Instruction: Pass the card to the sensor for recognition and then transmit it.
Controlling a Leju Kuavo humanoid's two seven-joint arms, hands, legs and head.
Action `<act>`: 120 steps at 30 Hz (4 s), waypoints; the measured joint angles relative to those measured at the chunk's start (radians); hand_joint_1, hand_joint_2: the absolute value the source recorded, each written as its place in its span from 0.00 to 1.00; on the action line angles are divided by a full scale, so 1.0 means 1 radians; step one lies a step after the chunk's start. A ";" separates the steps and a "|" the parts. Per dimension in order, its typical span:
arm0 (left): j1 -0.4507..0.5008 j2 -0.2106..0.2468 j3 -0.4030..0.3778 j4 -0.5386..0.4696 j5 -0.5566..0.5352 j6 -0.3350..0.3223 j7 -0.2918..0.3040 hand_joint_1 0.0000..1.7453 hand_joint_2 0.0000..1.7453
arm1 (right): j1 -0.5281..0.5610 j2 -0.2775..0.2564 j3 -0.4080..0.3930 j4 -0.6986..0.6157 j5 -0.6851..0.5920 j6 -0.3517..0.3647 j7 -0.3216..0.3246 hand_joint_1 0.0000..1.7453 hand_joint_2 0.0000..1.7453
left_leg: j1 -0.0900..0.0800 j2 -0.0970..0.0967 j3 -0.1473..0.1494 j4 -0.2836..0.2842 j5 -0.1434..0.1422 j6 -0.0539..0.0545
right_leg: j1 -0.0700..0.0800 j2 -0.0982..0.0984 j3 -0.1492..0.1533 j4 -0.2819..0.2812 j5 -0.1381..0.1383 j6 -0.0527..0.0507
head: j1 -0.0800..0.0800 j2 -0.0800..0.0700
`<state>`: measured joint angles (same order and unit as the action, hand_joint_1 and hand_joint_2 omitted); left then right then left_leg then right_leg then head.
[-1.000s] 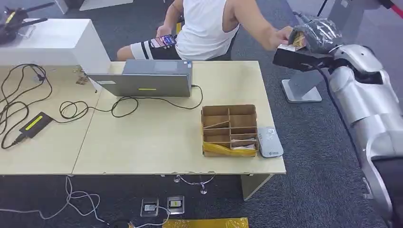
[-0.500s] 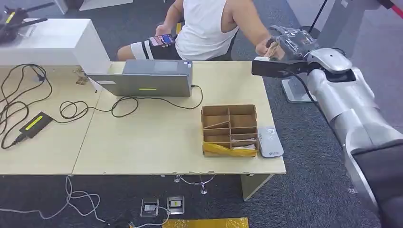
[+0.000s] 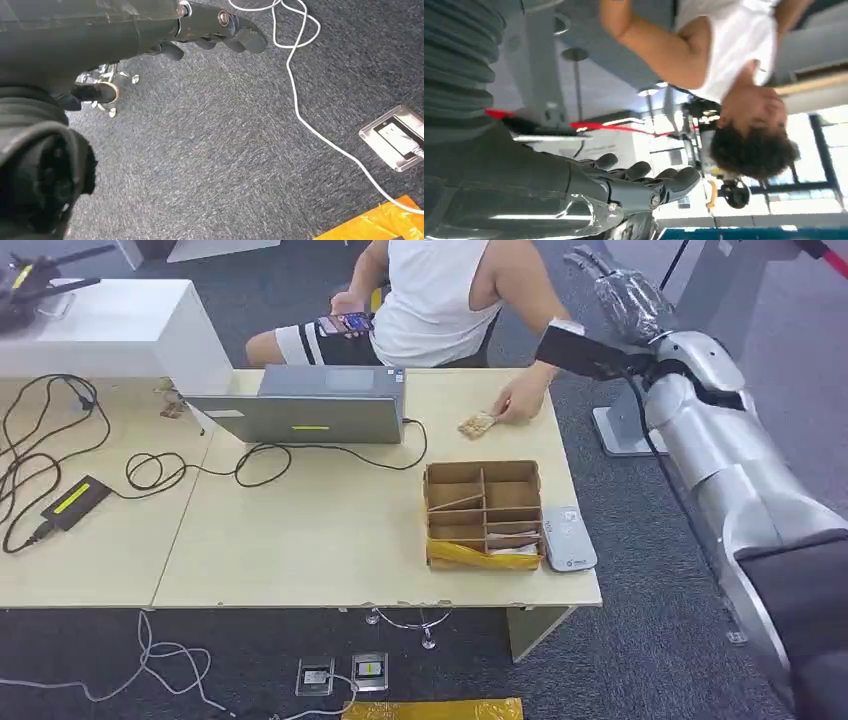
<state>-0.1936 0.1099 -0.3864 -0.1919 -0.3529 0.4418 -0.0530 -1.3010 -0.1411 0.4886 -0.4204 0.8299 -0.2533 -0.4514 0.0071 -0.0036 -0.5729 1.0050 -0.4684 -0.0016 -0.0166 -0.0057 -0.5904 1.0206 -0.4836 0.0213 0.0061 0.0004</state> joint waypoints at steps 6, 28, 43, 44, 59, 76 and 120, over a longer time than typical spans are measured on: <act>0.008 -0.002 0.000 0.000 0.006 0.005 -0.008 0.00 0.00 | 0.090 0.001 -0.089 -0.141 -0.313 0.227 0.009 0.00 1.00 | 0.001 0.000 0.001 0.000 0.000 0.000 | 0.001 0.000 0.001 0.000 0.000 0.000 | 0.001 0.000; 0.014 0.008 0.003 0.002 0.000 0.002 -0.006 0.00 0.00 | 0.668 -0.132 -0.204 -0.954 -0.552 0.395 0.278 0.00 1.00 | 0.001 0.001 0.001 0.000 -0.001 -0.001 | 0.001 0.001 0.001 -0.001 0.000 0.000 | 0.000 0.000; 0.014 0.005 0.004 0.002 0.005 -0.002 0.015 0.00 0.00 | 0.773 -0.133 -0.156 -0.954 -0.201 0.362 0.298 0.00 1.00 | 0.001 0.001 0.001 0.000 -0.001 -0.001 | 0.001 0.001 0.001 -0.001 -0.001 -0.001 | 0.000 0.000; 0.014 0.005 0.003 0.002 0.005 -0.002 0.018 0.00 0.00 | 0.776 -0.133 -0.151 -0.942 -0.178 0.350 0.297 0.00 1.00 | 0.001 0.001 0.001 0.000 -0.001 -0.001 | 0.001 0.001 0.001 -0.001 -0.001 -0.001 | 0.000 0.000; 0.011 0.000 0.004 0.001 -0.011 -0.007 0.023 0.00 0.00 | 0.792 -0.140 -0.099 -0.855 -0.041 0.321 0.306 0.00 1.00 | 0.001 0.001 0.001 0.000 -0.001 -0.001 | 0.001 0.001 0.000 -0.001 -0.001 -0.001 | 0.000 0.000; -0.015 0.000 0.004 0.001 -0.036 -0.037 0.033 0.00 0.00 | 0.830 -0.159 -0.087 -0.813 0.007 0.339 0.312 0.00 1.00 | 0.001 0.001 0.001 0.000 -0.001 -0.001 | 0.001 0.001 0.000 -0.001 0.000 -0.001 | 0.000 0.000; -0.034 -0.004 0.003 0.000 -0.060 -0.045 0.035 0.00 0.00 | 0.887 -0.103 -0.050 -0.749 0.231 0.019 0.232 0.00 1.00 | 0.001 0.001 0.001 0.000 -0.001 -0.001 | 0.001 0.001 0.000 -0.001 0.000 -0.001 | 0.000 0.000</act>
<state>-0.2274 0.1057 -0.3830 -0.1915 -0.4128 0.3964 -0.0179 -0.4139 -0.2438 0.4387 -1.1696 1.0605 -0.2338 -0.2197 0.0085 -0.0029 -0.5721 1.0046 -0.4696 -0.0031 -0.0153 -0.0049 -0.5900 1.0193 -0.4841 0.0207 0.0061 0.0004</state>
